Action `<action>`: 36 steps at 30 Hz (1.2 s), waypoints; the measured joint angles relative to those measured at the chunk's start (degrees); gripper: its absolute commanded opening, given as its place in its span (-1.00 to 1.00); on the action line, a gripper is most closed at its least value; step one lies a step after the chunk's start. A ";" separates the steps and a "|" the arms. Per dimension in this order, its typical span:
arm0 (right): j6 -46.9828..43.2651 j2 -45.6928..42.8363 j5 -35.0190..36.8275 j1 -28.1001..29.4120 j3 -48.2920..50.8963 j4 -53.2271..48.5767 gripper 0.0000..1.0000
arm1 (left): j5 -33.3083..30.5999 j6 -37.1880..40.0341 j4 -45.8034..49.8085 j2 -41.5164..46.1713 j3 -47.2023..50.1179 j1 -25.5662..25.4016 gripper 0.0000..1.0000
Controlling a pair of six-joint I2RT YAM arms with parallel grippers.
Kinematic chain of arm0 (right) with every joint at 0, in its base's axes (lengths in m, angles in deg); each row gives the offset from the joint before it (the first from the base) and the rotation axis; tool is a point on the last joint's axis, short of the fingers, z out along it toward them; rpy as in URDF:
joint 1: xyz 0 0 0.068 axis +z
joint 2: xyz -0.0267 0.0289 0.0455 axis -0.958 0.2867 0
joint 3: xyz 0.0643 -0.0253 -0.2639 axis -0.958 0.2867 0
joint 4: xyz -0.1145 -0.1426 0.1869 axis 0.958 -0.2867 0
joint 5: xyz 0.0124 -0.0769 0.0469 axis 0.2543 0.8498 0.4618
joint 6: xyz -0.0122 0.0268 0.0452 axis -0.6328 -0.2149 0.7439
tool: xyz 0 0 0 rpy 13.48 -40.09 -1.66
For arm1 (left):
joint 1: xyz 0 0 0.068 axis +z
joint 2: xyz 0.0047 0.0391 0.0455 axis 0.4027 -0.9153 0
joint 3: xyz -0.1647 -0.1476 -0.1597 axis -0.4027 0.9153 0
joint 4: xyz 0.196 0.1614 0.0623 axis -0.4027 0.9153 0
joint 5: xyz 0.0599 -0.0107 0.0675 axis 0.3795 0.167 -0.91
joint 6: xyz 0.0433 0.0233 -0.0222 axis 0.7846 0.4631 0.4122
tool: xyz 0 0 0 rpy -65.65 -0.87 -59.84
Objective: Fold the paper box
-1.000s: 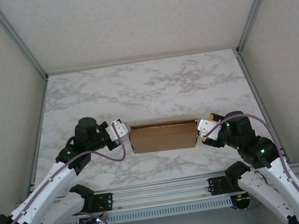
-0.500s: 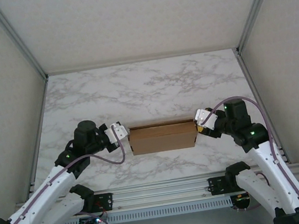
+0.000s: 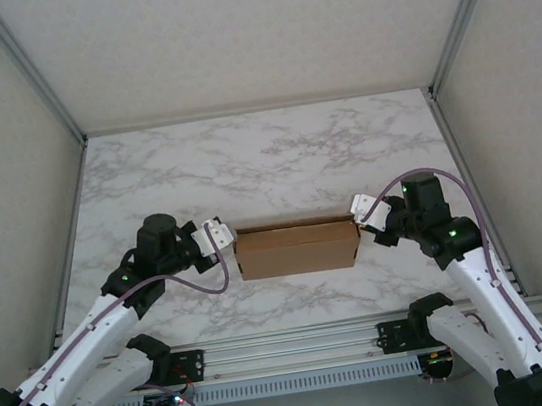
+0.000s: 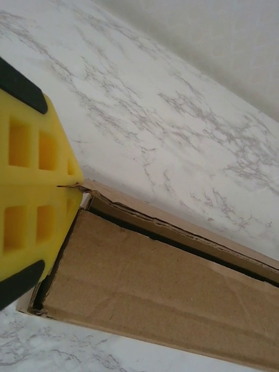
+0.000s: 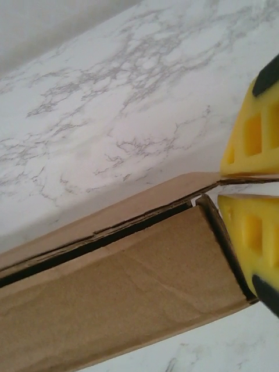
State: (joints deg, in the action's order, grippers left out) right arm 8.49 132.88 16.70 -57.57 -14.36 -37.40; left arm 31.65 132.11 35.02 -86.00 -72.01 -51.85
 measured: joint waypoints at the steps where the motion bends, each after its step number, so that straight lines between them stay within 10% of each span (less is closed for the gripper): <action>1: 0.35 0.09 0.11 0.00 -0.15 0.00 -1.00 | 0.00 -0.02 0.07 -0.02 -0.07 0.00 -0.90; 36: 47.78 16.92 15.37 5.57 -15.78 -7.76 -1.00 | -4.28 -34.16 3.28 -15.37 -12.50 -2.51 -0.94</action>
State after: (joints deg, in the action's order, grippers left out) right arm 56.27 149.80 32.07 -52.00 -30.15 -45.16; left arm 27.36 97.95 38.30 -101.37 -84.51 -54.36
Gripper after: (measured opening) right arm 0.045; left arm 0.056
